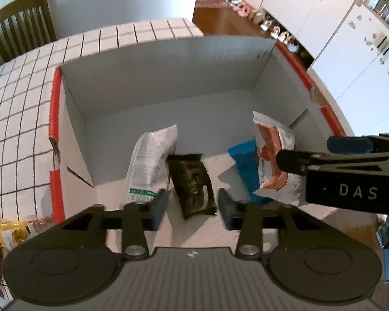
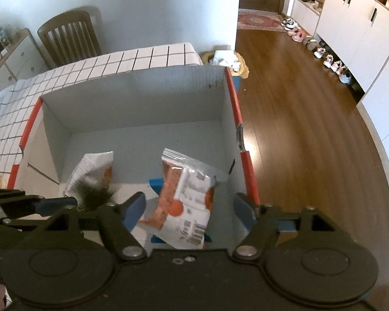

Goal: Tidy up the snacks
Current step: 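Carry both packets into the red box and open both tools, then withdraw both tools from the box toward the remaining snacks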

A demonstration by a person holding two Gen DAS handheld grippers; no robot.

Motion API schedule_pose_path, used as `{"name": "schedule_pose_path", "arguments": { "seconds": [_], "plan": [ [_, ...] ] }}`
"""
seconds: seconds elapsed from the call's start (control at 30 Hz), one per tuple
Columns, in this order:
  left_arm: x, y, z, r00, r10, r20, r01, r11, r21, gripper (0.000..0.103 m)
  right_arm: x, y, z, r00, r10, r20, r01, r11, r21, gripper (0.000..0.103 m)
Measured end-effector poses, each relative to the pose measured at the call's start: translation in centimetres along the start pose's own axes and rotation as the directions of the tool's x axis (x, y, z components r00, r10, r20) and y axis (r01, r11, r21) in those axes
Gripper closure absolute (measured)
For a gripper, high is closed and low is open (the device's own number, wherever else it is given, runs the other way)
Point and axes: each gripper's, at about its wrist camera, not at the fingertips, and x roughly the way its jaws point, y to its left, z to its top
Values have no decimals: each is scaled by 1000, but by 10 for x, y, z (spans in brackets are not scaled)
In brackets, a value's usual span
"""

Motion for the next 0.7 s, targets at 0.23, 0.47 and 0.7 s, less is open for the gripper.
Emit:
{"name": "schedule_pose_path", "arguments": {
  "seconds": [0.23,0.47,0.7],
  "plan": [
    [-25,2,-2,998,-17,61,17,1000,-3,43,-21,-2,-5,999,2,40,-3,1000,14,20],
    [-53,7,-12,993,-31,109,30,999,14,36,-49,3,-12,996,-10,92,8,1000,21,8],
    [-81,16,-22,988,-43,145,39,999,29,36,-76,16,-21,991,-12,131,10,1000,16,6]
  ]
}}
